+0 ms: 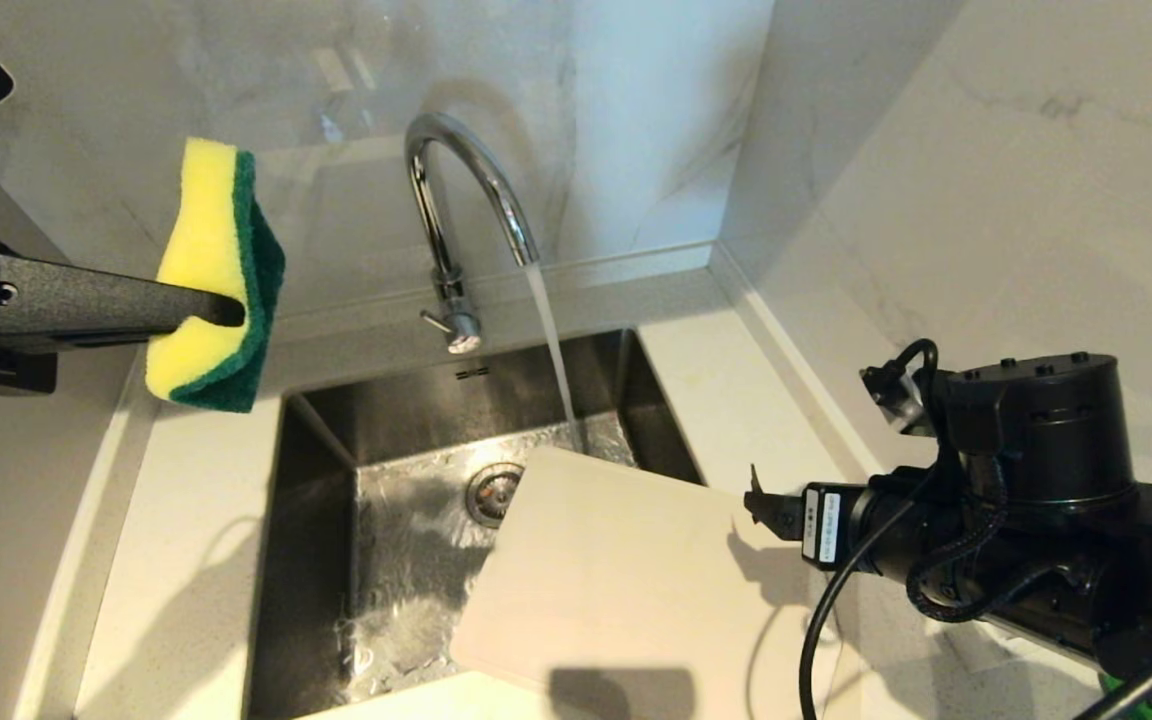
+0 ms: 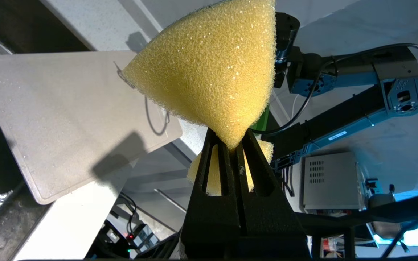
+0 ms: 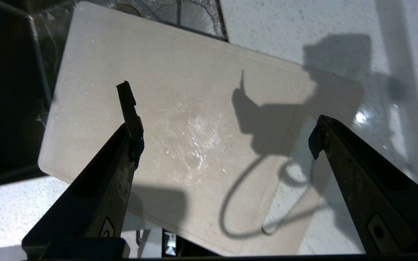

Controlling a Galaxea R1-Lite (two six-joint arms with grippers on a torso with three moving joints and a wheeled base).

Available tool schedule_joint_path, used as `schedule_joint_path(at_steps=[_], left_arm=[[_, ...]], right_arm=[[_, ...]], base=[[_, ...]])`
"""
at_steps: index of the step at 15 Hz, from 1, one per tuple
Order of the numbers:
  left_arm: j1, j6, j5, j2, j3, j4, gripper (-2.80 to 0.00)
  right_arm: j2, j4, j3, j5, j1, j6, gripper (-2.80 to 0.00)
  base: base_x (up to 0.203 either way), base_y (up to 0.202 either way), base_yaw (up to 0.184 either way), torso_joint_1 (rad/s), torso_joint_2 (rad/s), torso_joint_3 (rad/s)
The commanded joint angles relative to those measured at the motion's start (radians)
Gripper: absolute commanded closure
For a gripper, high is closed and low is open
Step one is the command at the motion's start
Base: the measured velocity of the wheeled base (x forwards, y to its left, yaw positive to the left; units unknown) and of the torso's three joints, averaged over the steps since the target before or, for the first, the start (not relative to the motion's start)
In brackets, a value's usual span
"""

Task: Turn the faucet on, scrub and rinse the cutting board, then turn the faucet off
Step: Put down the cleaning cloth

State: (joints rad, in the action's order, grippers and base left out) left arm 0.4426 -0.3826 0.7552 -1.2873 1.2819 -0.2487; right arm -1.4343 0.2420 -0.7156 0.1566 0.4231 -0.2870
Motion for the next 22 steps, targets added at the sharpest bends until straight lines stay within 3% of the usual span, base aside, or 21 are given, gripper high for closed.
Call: schedule_joint_path(at_steps=[1,2,3,6,8,10,17,22], left_arm=[[0.002,-0.001,0.000,0.022,0.000,-0.003,0.00],[0.002,-0.001,-0.005,0.026,0.000,-0.003,0.00],[0.002,0.001,-0.011,0.026,0.008,-0.003,0.00],[0.002,0.001,-0.060,0.029,0.001,-0.003,0.00],[0.002,0.001,-0.066,0.032,0.002,-0.003,0.00],[0.004,0.001,-0.072,0.032,0.007,-0.003,0.00],[0.004,-0.001,-0.074,0.029,-0.003,-0.001,0.00],[0.004,0.001,-0.074,0.031,0.002,-0.001,0.00]], right_arm=[[0.044,-0.014,-0.018,0.006,0.008,0.004,-2.80],[0.054,-0.016,-0.028,0.002,0.007,0.013,-2.80],[0.059,-0.017,-0.024,-0.001,0.007,0.020,0.00],[0.084,-0.018,-0.010,-0.031,0.007,0.078,0.00],[0.091,-0.017,-0.016,-0.031,0.008,0.100,0.00],[0.115,-0.016,-0.025,-0.029,0.007,0.183,0.00],[0.333,-0.033,-0.037,-0.067,0.008,0.324,0.00],[0.543,-0.274,-0.024,-0.174,0.007,0.476,0.00]], base=[[0.000,0.000,0.000,0.000,0.00,0.000],[0.000,0.000,0.000,0.000,0.00,0.000],[0.000,0.000,0.000,0.000,0.00,0.000],[0.000,0.000,0.000,0.000,0.00,0.000],[0.000,0.000,0.000,0.000,0.00,0.000],[0.000,0.000,0.000,0.000,0.00,0.000],[0.000,0.000,0.000,0.000,0.00,0.000],[0.000,0.000,0.000,0.000,0.00,0.000]])
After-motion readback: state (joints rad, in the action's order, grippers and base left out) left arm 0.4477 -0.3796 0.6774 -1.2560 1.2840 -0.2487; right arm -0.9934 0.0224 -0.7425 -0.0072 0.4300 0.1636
